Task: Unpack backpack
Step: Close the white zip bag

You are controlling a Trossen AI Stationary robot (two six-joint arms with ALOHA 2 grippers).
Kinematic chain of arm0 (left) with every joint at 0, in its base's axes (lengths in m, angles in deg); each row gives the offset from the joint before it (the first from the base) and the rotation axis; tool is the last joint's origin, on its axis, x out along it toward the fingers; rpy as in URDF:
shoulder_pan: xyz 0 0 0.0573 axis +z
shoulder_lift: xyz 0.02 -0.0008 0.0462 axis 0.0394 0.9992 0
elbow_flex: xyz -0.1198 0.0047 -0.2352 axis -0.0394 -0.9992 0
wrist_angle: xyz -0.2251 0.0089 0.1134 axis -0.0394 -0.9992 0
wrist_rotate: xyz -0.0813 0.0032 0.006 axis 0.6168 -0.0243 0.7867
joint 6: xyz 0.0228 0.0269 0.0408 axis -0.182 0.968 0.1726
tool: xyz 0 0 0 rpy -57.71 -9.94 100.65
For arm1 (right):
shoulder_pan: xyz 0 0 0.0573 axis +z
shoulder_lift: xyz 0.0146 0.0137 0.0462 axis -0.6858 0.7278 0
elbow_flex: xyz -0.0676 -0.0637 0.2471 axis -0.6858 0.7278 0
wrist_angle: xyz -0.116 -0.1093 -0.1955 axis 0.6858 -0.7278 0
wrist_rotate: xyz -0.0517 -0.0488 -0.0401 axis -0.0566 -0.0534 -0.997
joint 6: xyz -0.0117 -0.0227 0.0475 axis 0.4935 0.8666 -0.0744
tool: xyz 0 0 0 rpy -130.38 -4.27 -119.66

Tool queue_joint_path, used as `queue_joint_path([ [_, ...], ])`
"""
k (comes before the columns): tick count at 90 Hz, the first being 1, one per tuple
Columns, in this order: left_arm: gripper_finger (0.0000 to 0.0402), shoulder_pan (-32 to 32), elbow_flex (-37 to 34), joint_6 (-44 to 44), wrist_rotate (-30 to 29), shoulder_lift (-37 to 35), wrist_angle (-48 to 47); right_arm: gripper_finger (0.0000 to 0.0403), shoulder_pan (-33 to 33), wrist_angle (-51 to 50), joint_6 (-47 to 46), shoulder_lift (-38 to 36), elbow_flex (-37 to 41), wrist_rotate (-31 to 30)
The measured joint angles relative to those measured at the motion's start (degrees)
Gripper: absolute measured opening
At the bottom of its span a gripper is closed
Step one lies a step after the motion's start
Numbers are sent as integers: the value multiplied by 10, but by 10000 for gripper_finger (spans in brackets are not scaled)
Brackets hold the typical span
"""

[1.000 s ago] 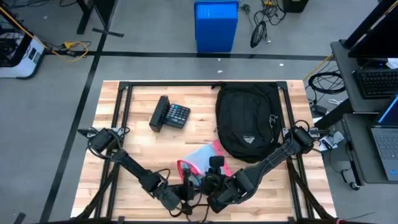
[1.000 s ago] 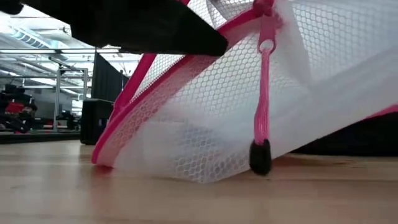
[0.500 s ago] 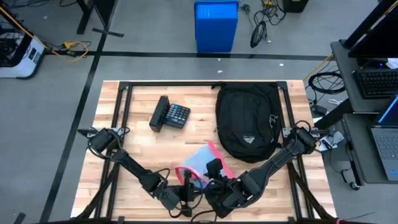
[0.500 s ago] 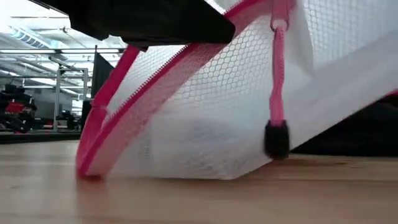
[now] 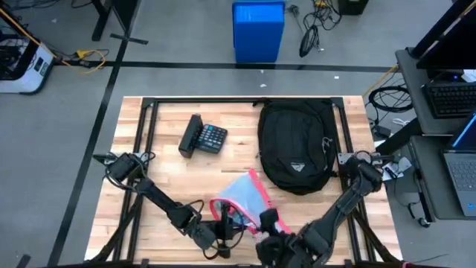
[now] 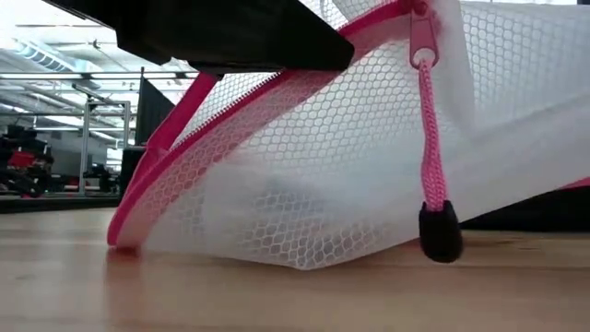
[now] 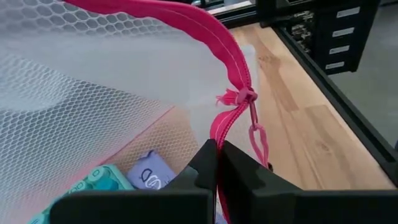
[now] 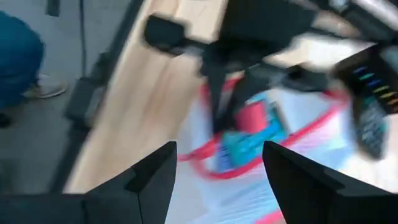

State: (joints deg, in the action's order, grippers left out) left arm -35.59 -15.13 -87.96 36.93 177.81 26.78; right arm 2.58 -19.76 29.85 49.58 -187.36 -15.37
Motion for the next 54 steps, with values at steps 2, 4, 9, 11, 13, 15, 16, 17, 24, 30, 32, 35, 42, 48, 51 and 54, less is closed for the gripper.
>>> queue_joint_path([
  [2,0,0,0,0,0,0,1,224,5,1,-11,5,0,1],
  [4,0,0,0,0,0,0,1,224,8,2,-20,10,0,2],
  [9,0,0,0,0,0,0,1,224,17,2,-44,23,0,2],
  [11,0,0,0,0,0,0,1,224,19,1,-54,29,0,0],
  [13,0,0,0,0,0,0,1,224,20,-2,-64,34,0,-3],
  [15,0,0,0,0,0,0,1,224,20,-4,-74,41,0,-5],
  [16,0,0,0,0,0,0,1,224,20,-6,-78,45,0,-5],
  [17,0,0,0,0,0,0,1,223,20,-6,-84,48,0,-6],
  [24,0,0,0,0,0,0,2,221,19,-10,-113,70,1,-7],
  [30,0,0,0,0,1,0,2,213,18,-11,-130,86,1,-9],
  [32,0,0,0,0,1,0,2,210,18,-13,-135,92,1,-10],
  [35,0,0,0,0,1,0,2,204,18,-19,-144,99,1,-10],
  [42,0,0,0,0,1,0,3,191,18,-34,-163,112,1,-10],
  [48,0,0,0,0,4,0,3,179,18,-50,-175,113,1,-22],
  [51,0,0,0,0,7,0,3,173,18,-59,-182,113,1,-32],
  [54,0,0,0,0,8,0,3,167,18,-67,-191,113,1,-43],
])
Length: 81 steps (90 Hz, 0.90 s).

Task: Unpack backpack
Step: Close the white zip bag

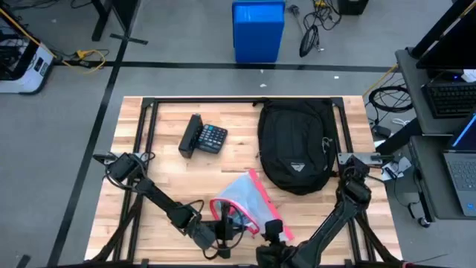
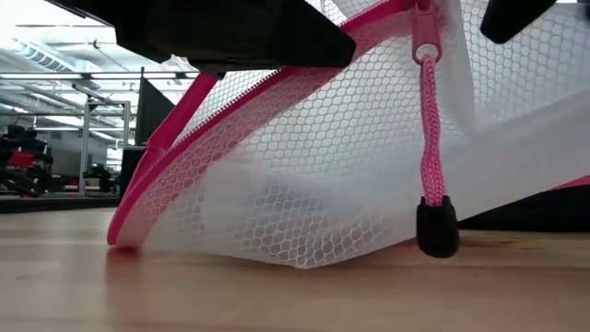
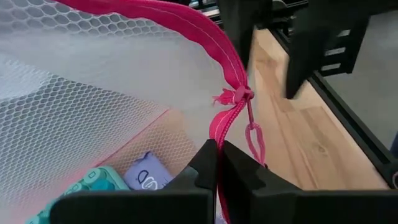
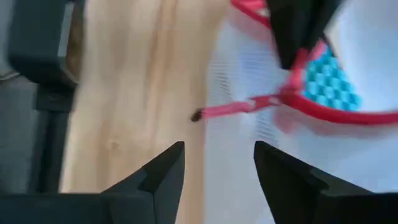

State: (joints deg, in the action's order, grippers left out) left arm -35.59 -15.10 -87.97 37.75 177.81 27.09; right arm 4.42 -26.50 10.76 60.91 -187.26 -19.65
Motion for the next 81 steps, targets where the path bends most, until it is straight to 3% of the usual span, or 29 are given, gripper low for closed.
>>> queue_joint_path([
  [19,0,0,0,0,5,0,0,152,-2,-14,2,2,0,-50],
  [39,0,1,0,3,10,0,-2,182,-13,-27,-64,3,0,-74],
  [68,0,11,0,4,37,0,-4,196,-7,-41,-142,3,0,-64],
  [81,0,12,0,5,40,0,-4,224,-7,-41,-81,10,0,-80],
])
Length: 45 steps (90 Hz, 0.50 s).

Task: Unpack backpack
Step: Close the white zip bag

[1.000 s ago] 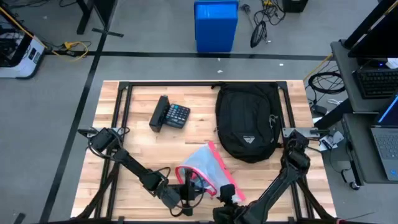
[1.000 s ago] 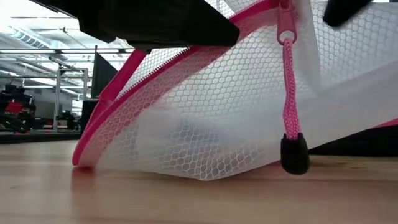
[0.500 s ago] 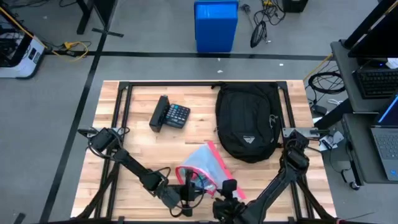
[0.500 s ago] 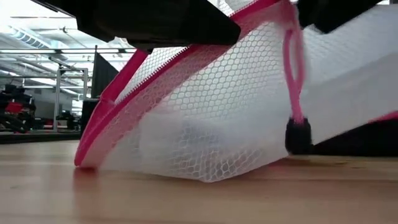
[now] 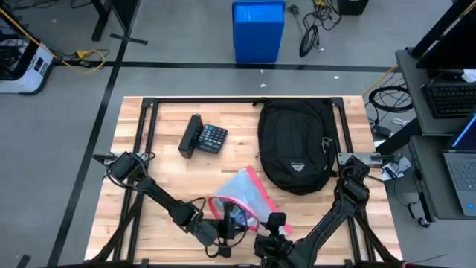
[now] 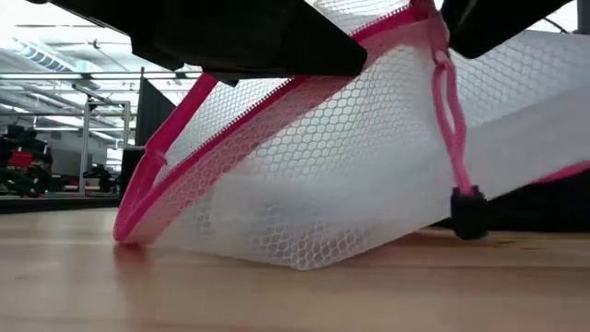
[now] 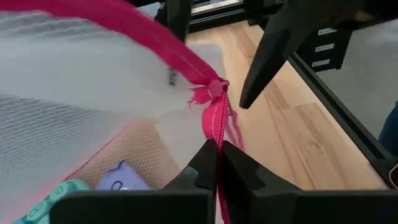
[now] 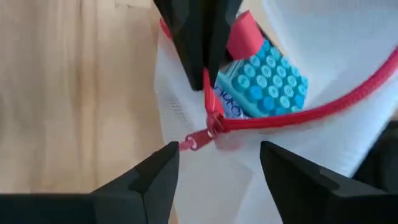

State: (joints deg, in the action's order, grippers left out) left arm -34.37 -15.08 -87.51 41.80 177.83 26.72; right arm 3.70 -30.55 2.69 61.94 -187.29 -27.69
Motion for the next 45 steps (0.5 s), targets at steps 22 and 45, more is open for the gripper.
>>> queue_joint_path([
  [22,0,3,0,0,5,0,-2,249,2,-11,78,35,0,-46],
  [45,0,5,0,1,12,0,-3,223,4,-12,74,43,0,-110],
])
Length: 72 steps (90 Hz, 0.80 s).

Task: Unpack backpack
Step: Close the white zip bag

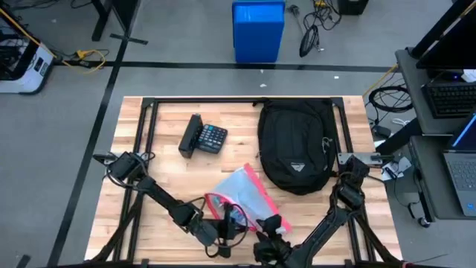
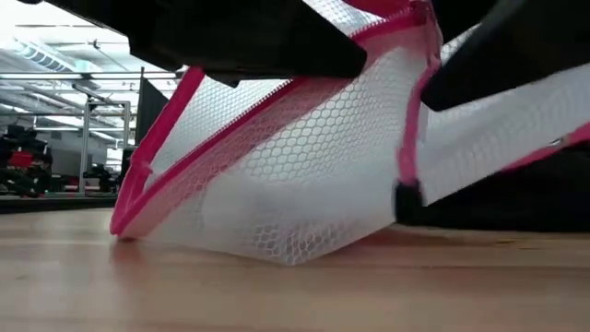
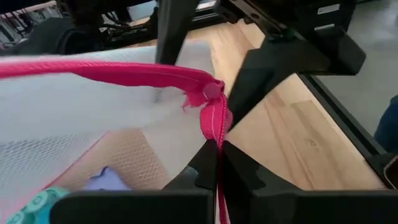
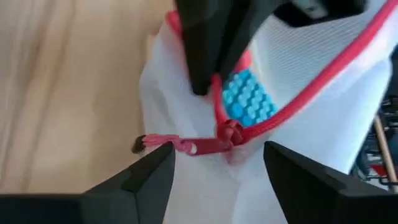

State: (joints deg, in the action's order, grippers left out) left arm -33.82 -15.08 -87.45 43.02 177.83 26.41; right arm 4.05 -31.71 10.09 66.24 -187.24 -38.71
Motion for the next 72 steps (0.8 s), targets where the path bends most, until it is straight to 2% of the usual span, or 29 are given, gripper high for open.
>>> queue_joint_path([
  [27,0,15,0,0,40,0,-4,181,-5,1,48,0,0,-5],
  [44,0,16,0,-1,42,0,-8,131,-8,17,55,0,0,-3],
  [72,0,16,0,-5,41,0,-14,23,-8,33,55,0,0,15],
])
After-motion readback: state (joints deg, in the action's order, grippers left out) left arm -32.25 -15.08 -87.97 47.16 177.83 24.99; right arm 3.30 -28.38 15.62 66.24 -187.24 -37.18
